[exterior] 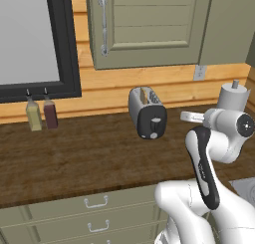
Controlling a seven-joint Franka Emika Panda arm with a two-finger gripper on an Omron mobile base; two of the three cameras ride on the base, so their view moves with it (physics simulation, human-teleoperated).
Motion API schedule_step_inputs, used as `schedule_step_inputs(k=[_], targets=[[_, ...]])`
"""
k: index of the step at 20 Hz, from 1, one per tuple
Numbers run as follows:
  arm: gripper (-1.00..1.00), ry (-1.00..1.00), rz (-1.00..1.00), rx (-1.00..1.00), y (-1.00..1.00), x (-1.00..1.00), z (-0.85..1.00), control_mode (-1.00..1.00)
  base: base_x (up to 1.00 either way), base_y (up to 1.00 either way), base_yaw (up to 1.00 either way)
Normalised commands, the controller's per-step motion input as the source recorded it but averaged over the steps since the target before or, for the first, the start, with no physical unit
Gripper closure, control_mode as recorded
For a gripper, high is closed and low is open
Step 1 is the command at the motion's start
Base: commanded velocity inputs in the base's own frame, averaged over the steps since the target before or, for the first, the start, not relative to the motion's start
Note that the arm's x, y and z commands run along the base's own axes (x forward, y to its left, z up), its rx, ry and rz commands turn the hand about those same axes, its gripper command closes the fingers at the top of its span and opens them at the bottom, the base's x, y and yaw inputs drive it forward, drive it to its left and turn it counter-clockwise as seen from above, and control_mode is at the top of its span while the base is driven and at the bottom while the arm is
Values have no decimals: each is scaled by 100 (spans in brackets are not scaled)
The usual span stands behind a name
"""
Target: Start the toaster. Once the lever pops up, take the bread to the plate on the dining counter.
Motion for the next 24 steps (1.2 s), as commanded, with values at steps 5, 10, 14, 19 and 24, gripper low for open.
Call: schedule_step_inputs(k=[5, 10, 14, 19, 24], targets=[[-100, 0, 0, 0, 0, 0, 0, -100, 0, 0, 0], [-100, 0, 0, 0, 0, 0, 0, -100, 0, 0, 0], [-100, 0, 0, 0, 0, 0, 0, -100, 0, 0, 0], [-100, 0, 0, 0, 0, 0, 0, -100, 0, 0, 0], [-100, 0, 0, 0, 0, 0, 0, -100, 0, 0, 0]])
